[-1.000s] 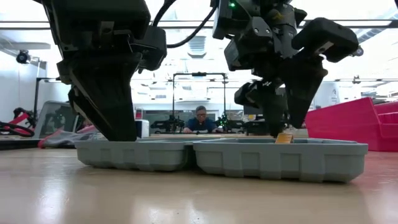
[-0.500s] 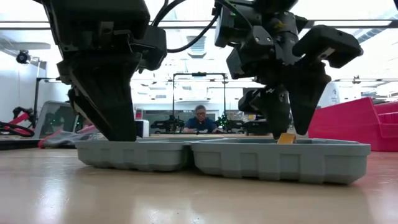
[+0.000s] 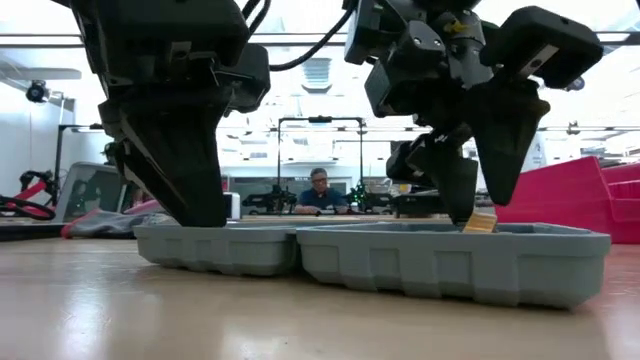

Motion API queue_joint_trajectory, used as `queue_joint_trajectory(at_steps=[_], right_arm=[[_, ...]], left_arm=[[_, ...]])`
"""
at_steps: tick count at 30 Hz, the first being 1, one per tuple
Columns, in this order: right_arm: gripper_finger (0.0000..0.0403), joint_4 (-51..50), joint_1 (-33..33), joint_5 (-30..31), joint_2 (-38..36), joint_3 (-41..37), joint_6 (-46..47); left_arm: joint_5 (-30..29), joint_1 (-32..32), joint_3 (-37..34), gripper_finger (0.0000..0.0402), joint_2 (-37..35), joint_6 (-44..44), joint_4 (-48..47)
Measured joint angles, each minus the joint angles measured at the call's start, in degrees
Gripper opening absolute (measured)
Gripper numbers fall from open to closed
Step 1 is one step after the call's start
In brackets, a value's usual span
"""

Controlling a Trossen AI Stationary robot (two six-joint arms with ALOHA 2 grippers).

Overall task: Prefit tool cases
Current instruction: Remove the top screwdriver bit set from the pre-fit tool case

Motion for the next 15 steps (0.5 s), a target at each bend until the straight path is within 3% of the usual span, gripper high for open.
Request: queue_joint_trajectory(at_steps=[15], right_arm=[[0.0149,0.96,1.36,-0.54,0.0,0.0,0.05]], left_arm=[[-0.16,0.74,0.0,0.0165,0.0,-0.65,-0.22]])
